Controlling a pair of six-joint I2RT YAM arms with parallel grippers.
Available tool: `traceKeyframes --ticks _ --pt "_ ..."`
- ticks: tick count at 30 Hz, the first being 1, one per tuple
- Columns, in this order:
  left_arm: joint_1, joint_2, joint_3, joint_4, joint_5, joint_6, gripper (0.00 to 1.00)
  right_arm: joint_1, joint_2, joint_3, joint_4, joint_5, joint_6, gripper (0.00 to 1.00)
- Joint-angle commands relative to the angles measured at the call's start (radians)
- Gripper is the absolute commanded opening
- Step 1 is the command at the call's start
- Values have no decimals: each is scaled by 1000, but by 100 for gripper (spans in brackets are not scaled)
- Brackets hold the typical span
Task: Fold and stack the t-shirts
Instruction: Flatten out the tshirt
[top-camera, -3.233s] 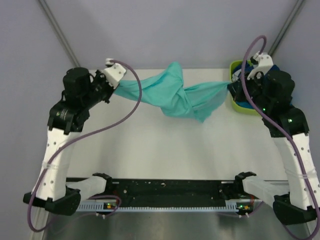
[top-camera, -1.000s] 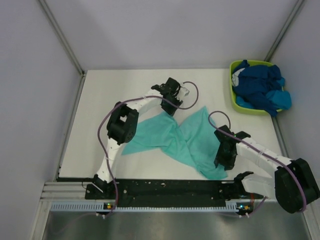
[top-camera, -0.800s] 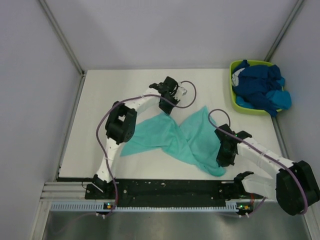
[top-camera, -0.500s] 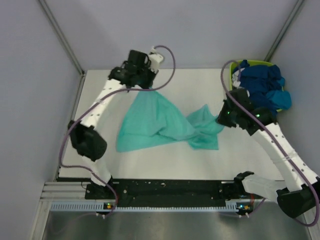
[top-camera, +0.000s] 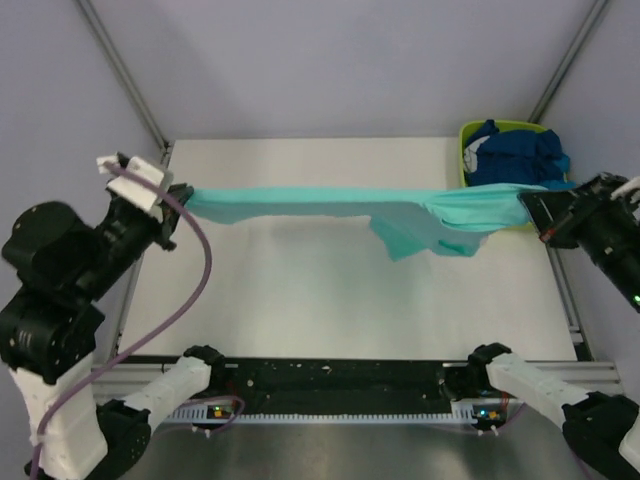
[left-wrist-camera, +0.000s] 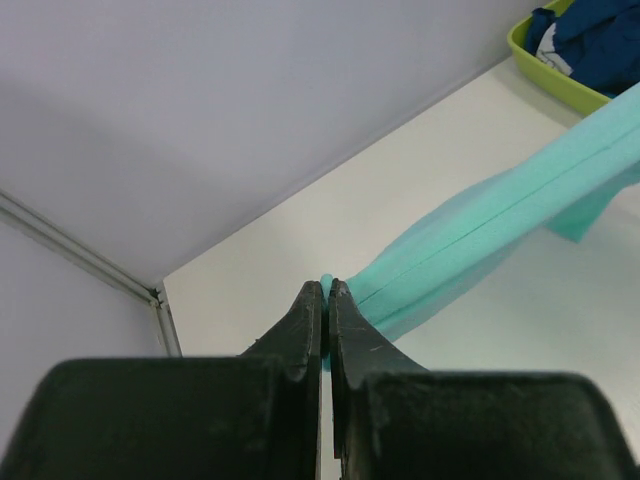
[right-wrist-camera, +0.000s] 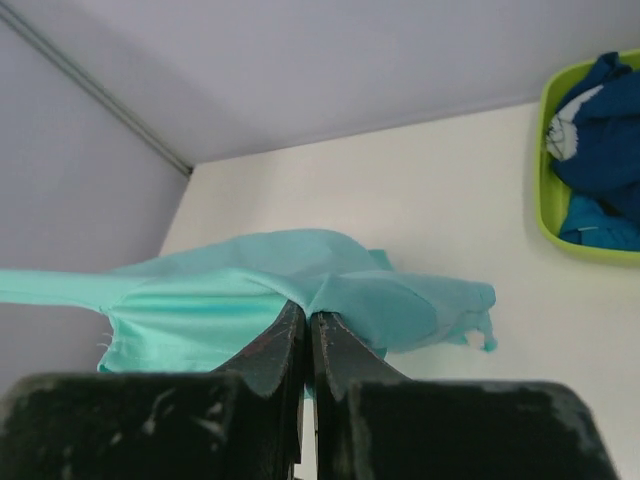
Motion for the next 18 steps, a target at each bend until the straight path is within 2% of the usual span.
traceKeyframes --ticks 1,5,9,14,18 --pt "38 -114 -51 -99 50 47 0 -9 -12 132 -121 -110 -40 0" --pt "56 -128 1 -133 14 53 0 -8 9 199 -133 -152 -29 0" --pt "56 -60 -6 -120 -68 73 0 -8 80 213 -118 -91 -57 0" --pt "58 62 -157 66 -126 95 0 -21 239 100 23 -41 -143 0" --pt "85 196 -250 231 -112 82 0 -136 423 -17 170 -202 -166 0"
